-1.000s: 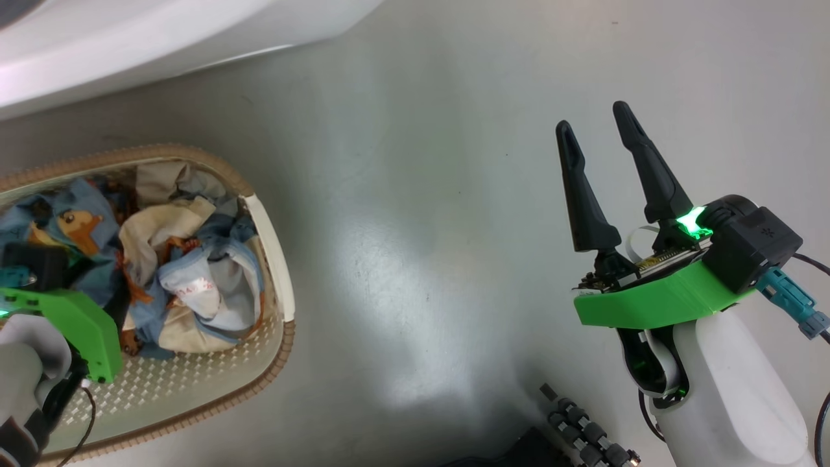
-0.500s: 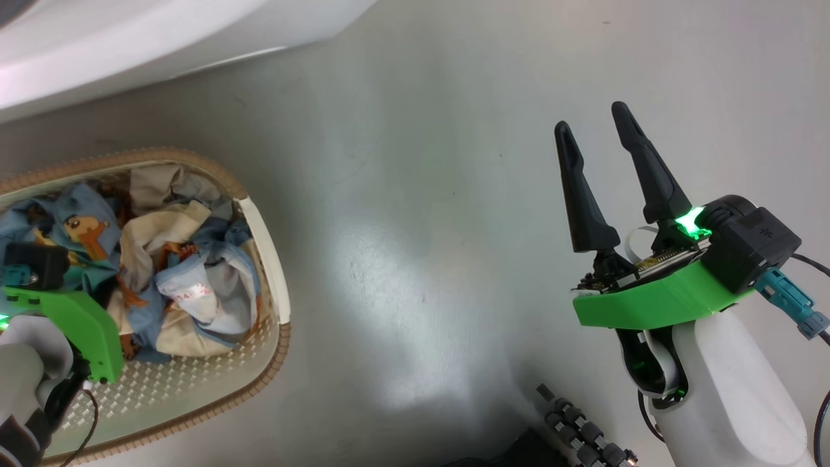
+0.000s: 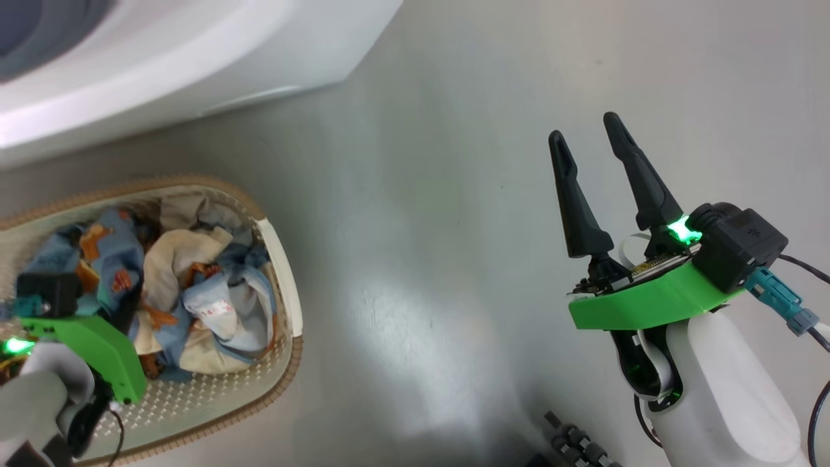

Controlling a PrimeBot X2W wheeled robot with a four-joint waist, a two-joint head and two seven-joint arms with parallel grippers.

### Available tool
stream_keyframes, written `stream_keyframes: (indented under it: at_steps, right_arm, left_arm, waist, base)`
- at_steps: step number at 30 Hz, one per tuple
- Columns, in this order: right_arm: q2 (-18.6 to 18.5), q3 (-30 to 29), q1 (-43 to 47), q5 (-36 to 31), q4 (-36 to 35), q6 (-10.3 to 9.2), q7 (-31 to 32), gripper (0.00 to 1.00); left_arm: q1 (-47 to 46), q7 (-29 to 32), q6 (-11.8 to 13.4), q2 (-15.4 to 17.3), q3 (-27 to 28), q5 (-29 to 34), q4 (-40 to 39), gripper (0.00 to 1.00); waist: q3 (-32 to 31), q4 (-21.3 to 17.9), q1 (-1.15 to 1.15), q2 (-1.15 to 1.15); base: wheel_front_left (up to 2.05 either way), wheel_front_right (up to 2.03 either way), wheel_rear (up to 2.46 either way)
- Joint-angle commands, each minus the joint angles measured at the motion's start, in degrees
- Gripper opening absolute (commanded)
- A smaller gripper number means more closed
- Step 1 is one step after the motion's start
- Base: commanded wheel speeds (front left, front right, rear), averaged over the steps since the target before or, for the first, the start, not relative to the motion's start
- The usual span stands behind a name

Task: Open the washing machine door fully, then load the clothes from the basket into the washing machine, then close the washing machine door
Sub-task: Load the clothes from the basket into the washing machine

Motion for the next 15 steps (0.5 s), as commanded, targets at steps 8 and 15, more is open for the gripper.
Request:
stream_keyframes:
  at_steps: [8, 15]
  right_arm:
    - [0.1, 0.3, 1.8, 1.0, 1.0, 0.26, -0.5, 1.00]
    - [0.1, -0.2, 2.3, 0.8, 3.2, 0.26, -0.5, 1.00]
  left_arm:
    - [4.9, -1.3, -0.1, 3.2, 3.9, -1.2, -6.2, 0.00]
    - [8.7, -1.4, -0.1, 2.7, 9.9, 1.0, -10.5, 0.00]
  waist:
    - [-8.3, 1.8, 0.00, 0.00]
    - [-13.5, 3.8, 0.00, 0.00]
  base:
    - [0.00, 0.00, 0.00]
    - [0.00, 0.00, 0.00]
